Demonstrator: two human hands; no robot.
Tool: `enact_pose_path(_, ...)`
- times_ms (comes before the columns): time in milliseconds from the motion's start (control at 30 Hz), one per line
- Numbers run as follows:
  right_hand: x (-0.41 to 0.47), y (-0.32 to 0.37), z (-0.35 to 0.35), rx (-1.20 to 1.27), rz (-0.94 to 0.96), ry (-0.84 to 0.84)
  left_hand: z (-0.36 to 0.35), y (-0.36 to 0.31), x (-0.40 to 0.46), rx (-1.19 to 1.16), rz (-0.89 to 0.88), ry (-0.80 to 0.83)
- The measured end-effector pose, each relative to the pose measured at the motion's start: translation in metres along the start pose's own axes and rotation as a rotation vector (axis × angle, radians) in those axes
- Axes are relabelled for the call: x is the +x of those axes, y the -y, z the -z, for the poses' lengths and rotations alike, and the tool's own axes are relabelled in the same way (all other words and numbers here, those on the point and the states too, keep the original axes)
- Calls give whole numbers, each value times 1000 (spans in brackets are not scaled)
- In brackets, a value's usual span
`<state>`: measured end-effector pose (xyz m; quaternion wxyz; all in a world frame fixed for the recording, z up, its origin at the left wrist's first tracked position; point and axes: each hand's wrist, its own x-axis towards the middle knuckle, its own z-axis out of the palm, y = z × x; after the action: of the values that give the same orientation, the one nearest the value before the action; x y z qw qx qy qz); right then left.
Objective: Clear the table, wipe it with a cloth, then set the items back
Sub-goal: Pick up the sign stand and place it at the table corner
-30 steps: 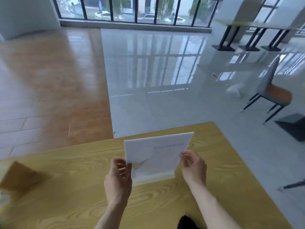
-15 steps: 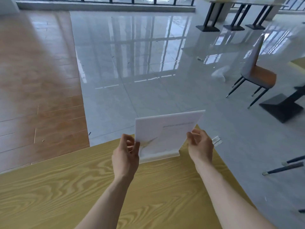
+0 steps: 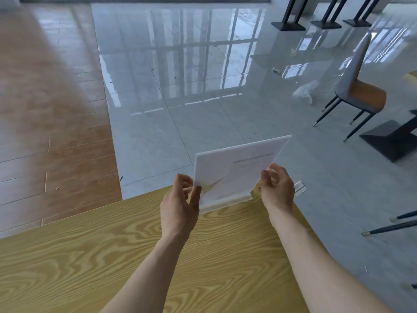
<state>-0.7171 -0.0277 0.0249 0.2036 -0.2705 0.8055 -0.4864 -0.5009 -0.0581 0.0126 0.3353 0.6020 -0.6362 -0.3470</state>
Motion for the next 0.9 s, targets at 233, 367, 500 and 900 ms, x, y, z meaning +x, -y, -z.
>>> enact_pose_path(233, -12, 6, 2, -16, -27, -29, 13, 4, -6, -16, 9, -4)
enact_pose_path(367, -39, 0, 2, -55, -110, -62, 38, 19, -22, -8, 43, -28)
enact_pose_path(500, -86, -9, -13, -99, -144, -32, 77, 46, -48, -1, 92, -60)
enact_pose_path(900, -322, -10, -132, -233, -77, 435, 265, 168, -194, -84, 332, -163)
